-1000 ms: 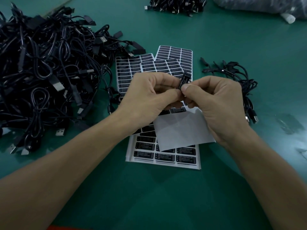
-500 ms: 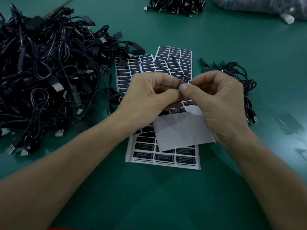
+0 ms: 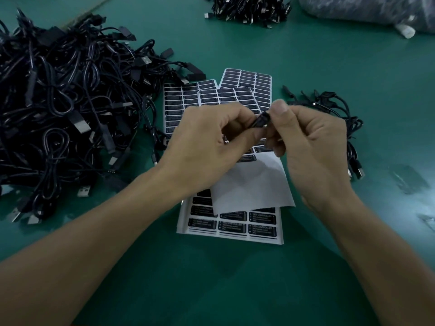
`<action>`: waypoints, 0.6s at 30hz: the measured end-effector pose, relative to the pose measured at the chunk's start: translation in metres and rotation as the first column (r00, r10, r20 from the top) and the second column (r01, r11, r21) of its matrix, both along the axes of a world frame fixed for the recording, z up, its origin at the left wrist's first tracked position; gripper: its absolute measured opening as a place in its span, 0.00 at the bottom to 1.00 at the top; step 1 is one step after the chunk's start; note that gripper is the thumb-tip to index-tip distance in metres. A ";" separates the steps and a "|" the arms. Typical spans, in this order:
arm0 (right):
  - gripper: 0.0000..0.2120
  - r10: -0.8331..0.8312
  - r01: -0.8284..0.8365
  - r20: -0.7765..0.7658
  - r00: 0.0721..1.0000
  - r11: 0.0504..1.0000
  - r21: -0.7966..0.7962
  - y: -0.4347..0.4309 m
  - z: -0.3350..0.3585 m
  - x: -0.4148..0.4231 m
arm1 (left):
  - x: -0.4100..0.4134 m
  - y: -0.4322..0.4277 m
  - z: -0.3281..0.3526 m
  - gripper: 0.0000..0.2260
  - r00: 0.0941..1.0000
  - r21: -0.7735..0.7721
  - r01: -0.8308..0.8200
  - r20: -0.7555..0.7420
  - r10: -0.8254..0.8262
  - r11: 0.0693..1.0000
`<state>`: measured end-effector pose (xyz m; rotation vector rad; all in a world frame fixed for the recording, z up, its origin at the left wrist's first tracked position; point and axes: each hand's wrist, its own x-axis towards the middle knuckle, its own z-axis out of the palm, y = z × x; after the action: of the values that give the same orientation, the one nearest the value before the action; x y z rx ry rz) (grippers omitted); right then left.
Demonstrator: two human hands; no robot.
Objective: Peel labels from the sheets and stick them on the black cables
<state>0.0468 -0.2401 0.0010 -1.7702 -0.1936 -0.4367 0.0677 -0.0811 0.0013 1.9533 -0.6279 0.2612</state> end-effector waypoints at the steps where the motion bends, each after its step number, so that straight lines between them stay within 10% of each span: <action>1: 0.15 0.013 -0.013 -0.002 1.000 1.000 0.005 0.001 0.001 -0.001 | 0.001 0.002 0.002 0.01 0.998 0.003 -0.027 0.056 0.027 1.000; 9: 0.20 0.130 -0.142 -0.057 0.990 0.916 -0.376 0.023 -0.008 -0.007 | 0.010 0.015 0.019 0.10 0.995 -0.323 -0.036 0.075 0.063 0.946; 18: 0.05 0.190 -0.197 -0.077 0.979 0.976 -0.096 0.030 -0.007 -0.005 | 0.010 0.016 0.024 0.03 0.978 -0.603 -0.064 -0.196 -0.070 0.795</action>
<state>0.0421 -0.2102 -0.0063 -1.8435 -0.3428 -0.2290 0.0778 -0.0650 0.0251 1.3273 -0.3448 0.2171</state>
